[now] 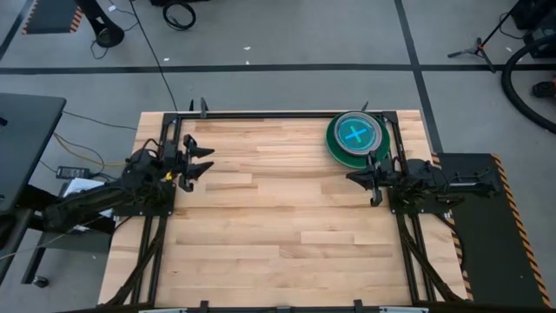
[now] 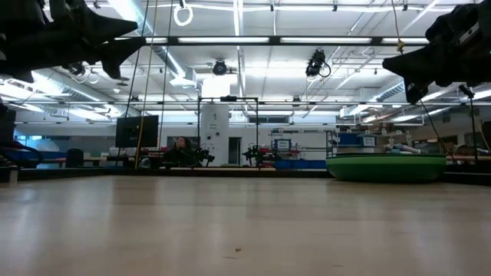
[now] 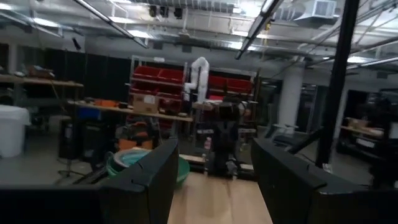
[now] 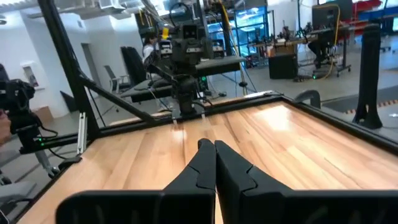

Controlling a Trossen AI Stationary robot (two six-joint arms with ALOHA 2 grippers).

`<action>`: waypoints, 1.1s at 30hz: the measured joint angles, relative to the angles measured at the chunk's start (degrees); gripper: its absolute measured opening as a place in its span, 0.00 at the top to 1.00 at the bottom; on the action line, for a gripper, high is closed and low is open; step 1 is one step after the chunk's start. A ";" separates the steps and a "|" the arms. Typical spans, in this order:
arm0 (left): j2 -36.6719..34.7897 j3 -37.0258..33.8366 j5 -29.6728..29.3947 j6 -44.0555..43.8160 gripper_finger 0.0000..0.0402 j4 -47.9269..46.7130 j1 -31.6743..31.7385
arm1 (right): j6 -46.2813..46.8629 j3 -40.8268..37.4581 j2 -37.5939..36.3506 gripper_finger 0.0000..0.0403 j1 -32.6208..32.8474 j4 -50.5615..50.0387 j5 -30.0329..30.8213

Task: Stack plastic plates
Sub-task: Return to Home Position

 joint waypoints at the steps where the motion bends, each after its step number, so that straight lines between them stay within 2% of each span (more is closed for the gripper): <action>1: 0.00 0.00 1.61 -0.83 0.48 -0.03 1.06 | -0.42 0.02 0.02 0.99 0.00 0.45 -0.13; 6: 0.02 0.04 7.26 -3.54 0.48 -2.15 5.37 | -0.79 0.02 0.02 0.97 0.00 0.18 0.14; 11: 0.02 0.07 6.95 0.49 0.48 -3.76 9.00 | 1.99 0.02 0.79 0.95 0.00 -1.24 0.57; 15: -0.02 0.07 6.70 0.50 0.48 -4.19 11.88 | 0.54 0.02 1.09 0.94 0.00 -1.26 0.51; 21: -0.09 0.07 14.07 0.34 0.48 -7.76 13.03 | 0.87 0.02 1.09 0.94 0.00 -1.26 0.51; 24: -0.09 0.07 14.40 0.63 0.49 -7.35 13.40 | 0.78 0.02 1.09 0.94 0.00 -1.26 0.50; 29: -1.36 0.13 14.98 -0.73 0.57 -3.32 17.86 | 1.07 0.02 1.09 0.94 -0.02 -1.26 0.46; 33: -3.03 0.14 22.25 -4.19 0.67 -4.84 22.66 | 1.06 0.02 1.09 0.94 -0.02 -1.26 0.42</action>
